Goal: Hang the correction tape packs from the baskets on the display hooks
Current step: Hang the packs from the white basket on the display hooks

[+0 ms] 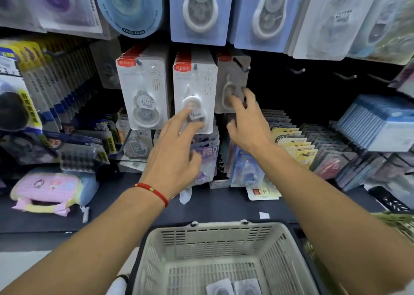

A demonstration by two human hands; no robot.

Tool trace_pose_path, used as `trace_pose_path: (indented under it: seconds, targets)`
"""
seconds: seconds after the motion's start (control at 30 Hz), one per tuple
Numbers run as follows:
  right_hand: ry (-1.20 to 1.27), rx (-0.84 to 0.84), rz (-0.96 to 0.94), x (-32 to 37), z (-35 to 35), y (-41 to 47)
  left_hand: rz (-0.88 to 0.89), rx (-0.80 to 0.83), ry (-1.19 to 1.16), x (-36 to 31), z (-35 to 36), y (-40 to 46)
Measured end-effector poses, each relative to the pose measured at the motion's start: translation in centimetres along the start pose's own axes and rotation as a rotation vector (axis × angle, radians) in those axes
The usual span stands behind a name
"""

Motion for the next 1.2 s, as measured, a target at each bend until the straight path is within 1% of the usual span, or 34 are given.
trace_pose_path:
  seconds: [0.03,0.07,0.1,0.2,0.23,0.3,0.4,0.5,0.6,0.67,0.77,0.83,0.9,1.0,1.1,1.2]
  targets:
    - [0.058,-0.013,-0.011,-0.4,0.1,-1.3,-0.01,0.039,0.004,0.1,0.4,-0.1]
    - [0.119,0.004,-0.037,-0.8,0.6,-2.7,-0.02,0.113,0.013,0.3,1.2,-0.4]
    - [0.164,0.052,-0.068,-1.1,1.5,-4.2,-0.029,0.226,0.032,0.7,2.5,-0.8]
    - [0.195,0.282,-0.098,-2.3,5.8,-9.4,-0.018,0.713,0.149,1.9,8.2,-4.8]
    - [0.166,0.386,-0.093,-2.7,8.0,-11.3,-0.023,0.861,0.202,2.5,10.1,-6.9]
    - [0.084,0.661,-0.065,-3.5,13.5,-15.3,-0.069,1.064,0.298,3.9,12.9,-10.9]
    - [0.037,1.069,0.019,-5.4,22.2,-23.0,-0.148,1.218,0.35,5.6,17.0,-15.8]
    - [0.029,1.31,0.155,-7.5,29.4,-31.5,-0.242,1.302,0.301,6.4,22.0,-20.0]
    - [0.044,1.433,0.278,-8.9,34.3,-38.3,-0.414,1.386,0.105,6.3,27.5,-24.6]
    - [0.072,1.421,0.303,-8.7,36.0,-40.6,-0.564,1.437,0.024,6.6,30.8,-27.9]
    - [0.088,1.285,0.209,-6.5,36.9,-39.7,-0.803,1.495,-0.022,7.8,34.0,-32.2]
    - [0.202,1.284,0.182,-4.7,37.2,-38.5,-0.939,1.513,-0.078,8.6,35.2,-34.1]
    - [0.354,1.371,0.187,-3.1,37.6,-38.0,-1.067,1.485,-0.172,9.6,35.6,-34.9]
    - [0.497,1.605,0.179,-0.7,38.2,-40.3,-1.206,1.451,-0.279,10.8,35.6,-35.3]
    - [0.413,1.788,0.111,0.9,38.8,-43.6,-1.269,1.323,-0.292,12.5,34.4,-34.7]
    - [0.293,1.83,0.062,1.4,38.8,-44.9,-1.303,1.121,-0.396,13.8,33.3,-33.8]
Point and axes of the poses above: each hand's wrist, its own y-axis towards the middle knuckle, its own z-axis out of the palm, x = y × z, the point moved 10 cm from there along y, towards the middle knuckle, and after that the axes turned 13 degrees about x, right-handed, at the moved point
